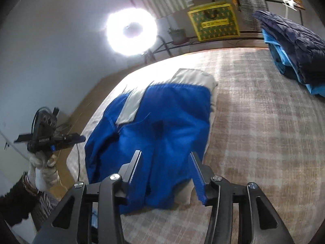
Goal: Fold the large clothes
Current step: 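Grasp the jacket side with both grippers and fold it lengthwise over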
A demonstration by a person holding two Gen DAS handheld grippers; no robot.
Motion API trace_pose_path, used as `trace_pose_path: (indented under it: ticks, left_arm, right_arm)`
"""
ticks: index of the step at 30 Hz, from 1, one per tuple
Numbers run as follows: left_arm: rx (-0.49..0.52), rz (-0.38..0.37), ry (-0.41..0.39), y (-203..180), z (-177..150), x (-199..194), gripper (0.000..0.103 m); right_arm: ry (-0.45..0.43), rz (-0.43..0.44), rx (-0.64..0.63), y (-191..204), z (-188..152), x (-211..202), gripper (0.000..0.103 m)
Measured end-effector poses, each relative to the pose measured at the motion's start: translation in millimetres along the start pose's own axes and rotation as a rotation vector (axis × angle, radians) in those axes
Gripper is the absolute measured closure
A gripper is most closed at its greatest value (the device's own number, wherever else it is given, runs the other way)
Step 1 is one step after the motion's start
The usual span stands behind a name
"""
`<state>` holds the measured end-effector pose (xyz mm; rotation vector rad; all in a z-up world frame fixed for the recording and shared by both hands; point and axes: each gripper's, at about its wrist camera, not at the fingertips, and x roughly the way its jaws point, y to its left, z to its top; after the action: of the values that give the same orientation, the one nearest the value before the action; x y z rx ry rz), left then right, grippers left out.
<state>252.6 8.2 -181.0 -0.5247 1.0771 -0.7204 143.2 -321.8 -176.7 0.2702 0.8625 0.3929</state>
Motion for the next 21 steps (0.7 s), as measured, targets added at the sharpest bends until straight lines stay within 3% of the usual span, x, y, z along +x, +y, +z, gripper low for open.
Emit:
trace_pose_path:
  ticks: [2,4,5,6,8,9,10,15,16,19,21]
  left_arm:
    - [0.017,0.044,0.002,0.1,-3.5,0.4,0.071]
    - [-0.027,0.041,0.011,8.4,-1.9,4.1,0.068]
    - [-0.051,0.041,0.010,13.0,-0.6,4.4,0.066]
    - [-0.083,0.040,0.007,19.7,2.2,5.7,0.059]
    - [-0.134,0.031,0.004,31.6,6.8,7.4,0.043]
    - [-0.164,0.028,0.005,38.0,9.4,9.1,0.036]
    - [-0.208,0.025,0.000,46.9,13.9,11.1,0.036]
    - [-0.303,-0.018,-0.012,67.6,33.7,20.7,0.036]
    - [-0.305,-0.012,-0.030,67.3,38.6,20.0,0.036]
    - [-0.239,0.030,-0.106,49.3,57.9,13.4,0.036]
    - [-0.178,0.054,-0.132,32.6,70.0,14.2,0.037]
  right_arm:
    - [0.008,-0.032,-0.029,2.3,0.0,4.1,0.054]
    - [0.016,-0.056,-0.018,-0.9,0.6,9.8,0.051]
    - [0.016,-0.066,-0.005,-3.3,0.5,10.2,0.044]
    - [0.013,-0.081,0.017,-7.9,1.8,11.2,0.032]
    - [0.001,-0.085,0.045,-16.9,5.4,12.3,0.022]
    - [-0.002,-0.077,0.063,-23.4,8.4,13.9,0.020]
    - [-0.001,-0.069,0.087,-30.2,10.5,15.4,0.019]
    - [-0.009,-0.015,0.244,-67.9,21.5,31.9,0.020]
    - [-0.028,-0.036,0.255,-70.6,24.6,32.4,0.021]
    - [-0.095,-0.096,0.187,-59.9,41.1,29.0,0.035]
    - [-0.127,-0.126,0.106,-43.8,56.4,29.6,0.051]
